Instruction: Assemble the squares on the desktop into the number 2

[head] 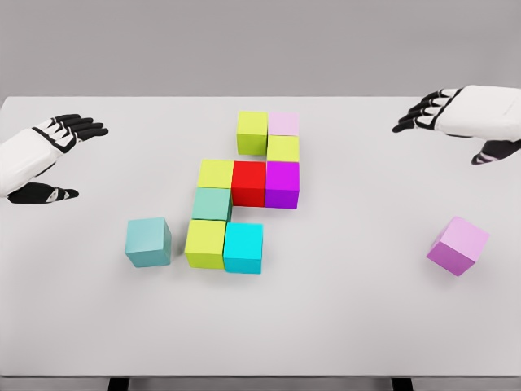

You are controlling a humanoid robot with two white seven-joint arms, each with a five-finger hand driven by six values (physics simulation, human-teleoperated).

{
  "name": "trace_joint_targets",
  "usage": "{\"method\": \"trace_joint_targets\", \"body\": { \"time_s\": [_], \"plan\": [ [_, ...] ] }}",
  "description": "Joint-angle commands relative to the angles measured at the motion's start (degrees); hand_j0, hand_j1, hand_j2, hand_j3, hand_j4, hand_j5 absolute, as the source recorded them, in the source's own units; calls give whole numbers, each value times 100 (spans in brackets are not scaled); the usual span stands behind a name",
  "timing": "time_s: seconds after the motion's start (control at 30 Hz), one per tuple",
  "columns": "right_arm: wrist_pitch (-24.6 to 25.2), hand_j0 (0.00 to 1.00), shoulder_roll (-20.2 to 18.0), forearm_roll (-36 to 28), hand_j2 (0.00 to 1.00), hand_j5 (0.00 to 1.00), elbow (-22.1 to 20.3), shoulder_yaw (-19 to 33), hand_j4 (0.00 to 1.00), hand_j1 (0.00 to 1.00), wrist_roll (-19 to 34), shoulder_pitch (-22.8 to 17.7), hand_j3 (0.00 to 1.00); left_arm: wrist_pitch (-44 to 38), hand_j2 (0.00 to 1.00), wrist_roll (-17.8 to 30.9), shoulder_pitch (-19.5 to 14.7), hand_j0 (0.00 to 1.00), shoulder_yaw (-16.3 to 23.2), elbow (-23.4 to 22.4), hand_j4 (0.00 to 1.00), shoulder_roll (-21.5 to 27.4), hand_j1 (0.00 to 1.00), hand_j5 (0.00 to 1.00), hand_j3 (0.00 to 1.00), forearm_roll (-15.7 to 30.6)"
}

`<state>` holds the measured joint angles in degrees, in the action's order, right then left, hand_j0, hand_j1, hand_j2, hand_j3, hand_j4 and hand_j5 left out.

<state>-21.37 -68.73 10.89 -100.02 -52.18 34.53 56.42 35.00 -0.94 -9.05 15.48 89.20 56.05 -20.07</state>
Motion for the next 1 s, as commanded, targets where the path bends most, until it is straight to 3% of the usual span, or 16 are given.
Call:
{"method": "trace_joint_targets", "body": {
  "time_s": [0.0, 0.13, 0.2, 0.23, 0.27, 0.3, 0.37, 0.5, 0.53, 0.57, 0.63, 0.67, 0.7, 0.77, 0.87, 0.97],
  "plan": [
    [27, 100, -52, 1, 100, 100, -26, 84, 100, 100, 47, 0, 100, 0, 100, -3, 0, 100, -1, 1, 100, 11, 100, 100, 100, 30],
    [-34, 100, -114, -34, 100, 100, -26, 436, 100, 100, 47, -105, 100, 0, 100, -3, 0, 100, -10, 1, 100, 2, 100, 100, 100, 30],
    [-280, 100, -456, -17, 100, 100, 0, 576, 100, 100, 47, -132, 100, 0, 100, -3, 0, 100, -19, 10, 100, 2, 100, 100, 100, 38],
    [-850, 100, -966, -60, 100, 100, -26, 788, 100, 100, 47, -149, 100, 0, 100, -3, -9, 100, -36, 18, 100, -42, 100, 100, 100, 47],
    [-1220, 100, -1028, -157, 100, 100, 0, 805, 100, 100, 47, -158, 100, 0, 100, 6, -18, 100, -36, 45, 100, -68, 100, 100, 100, 73],
    [-1230, 100, -994, -262, 100, 100, -26, 805, 100, 100, 47, -176, 100, 0, 100, 6, -18, 100, -45, 71, 100, -59, 100, 100, 100, 91],
    [-1300, 100, -617, -271, 100, 100, -26, 832, 100, 100, 47, -237, 100, 0, 100, 6, -9, 100, -45, 150, 100, -51, 100, 100, 100, 179],
    [-1363, 100, 746, -280, 100, 100, 106, 1429, 100, 100, 47, -395, 100, 0, 100, 32, 149, 100, -27, 264, 100, 134, 100, 100, 100, 749],
    [-1363, 100, 1291, -289, 100, 100, 88, 1920, 100, 100, 47, -650, 100, 0, 100, 85, 237, 100, 8, 510, 100, 502, 100, 100, 100, 1136],
    [-1363, 100, 1529, -298, 100, 100, 79, 2307, 100, 100, 47, -904, 100, 0, 100, 216, 360, 100, 25, 808, 100, 959, 100, 100, 100, 1417],
    [-1363, 100, 1547, -298, 100, 100, 106, 2757, 100, 100, 47, -1248, 100, 0, 100, 559, 720, 100, 69, 1169, 100, 1751, 100, 100, 100, 2314],
    [-1363, 100, 1538, -289, 100, 100, 106, 2765, 100, 100, 47, -1257, 100, 0, 100, 813, 721, 100, 69, 1196, 100, 1804, 100, 100, 100, 2455],
    [-1363, 100, 1494, -289, 100, 100, 106, 2774, 100, 100, 47, -1248, 100, 0, 100, 1234, 686, 100, 61, 1196, 100, 1769, 100, 100, 100, 2525],
    [-1363, 100, 1459, -289, 100, 100, 97, 2774, 100, 100, 47, -1230, 100, 0, 100, 1596, 738, 100, 78, 1196, 100, 1663, 100, 100, 100, 2640],
    [-1363, 100, 1275, -315, 100, 100, 62, 2783, 100, 100, 47, -1195, 100, 0, 100, 1807, 765, 100, 315, 1196, 100, 1628, 100, 100, 100, 3052],
    [-1363, 100, 1134, -315, 100, 100, 53, 2783, 100, 100, 47, -1204, 100, 0, 100, 1974, 765, 100, 526, 1196, 100, 1461, 100, 100, 100, 3773]
  ]
}}
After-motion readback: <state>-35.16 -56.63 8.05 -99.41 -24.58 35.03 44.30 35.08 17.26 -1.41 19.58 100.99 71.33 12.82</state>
